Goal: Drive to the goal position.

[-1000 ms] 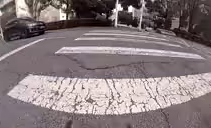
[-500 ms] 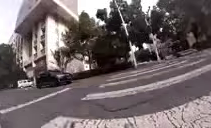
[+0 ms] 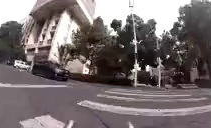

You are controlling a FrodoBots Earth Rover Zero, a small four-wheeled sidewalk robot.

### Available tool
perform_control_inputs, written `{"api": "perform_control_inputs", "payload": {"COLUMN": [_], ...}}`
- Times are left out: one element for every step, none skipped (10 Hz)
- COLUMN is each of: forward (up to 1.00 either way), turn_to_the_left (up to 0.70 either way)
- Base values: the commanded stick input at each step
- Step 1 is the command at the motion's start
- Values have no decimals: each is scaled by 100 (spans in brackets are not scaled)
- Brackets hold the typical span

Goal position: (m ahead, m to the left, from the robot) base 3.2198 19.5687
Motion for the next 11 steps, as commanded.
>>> {"api": "perform_control_inputs", "payload": {"forward": [70, 70, 70, 70, 70, 70, 70, 70, 70, 70, 70], "turn_to_the_left": [0, 0, 0, 0, 4, 10, 13, 14, 14, 14, 14]}}
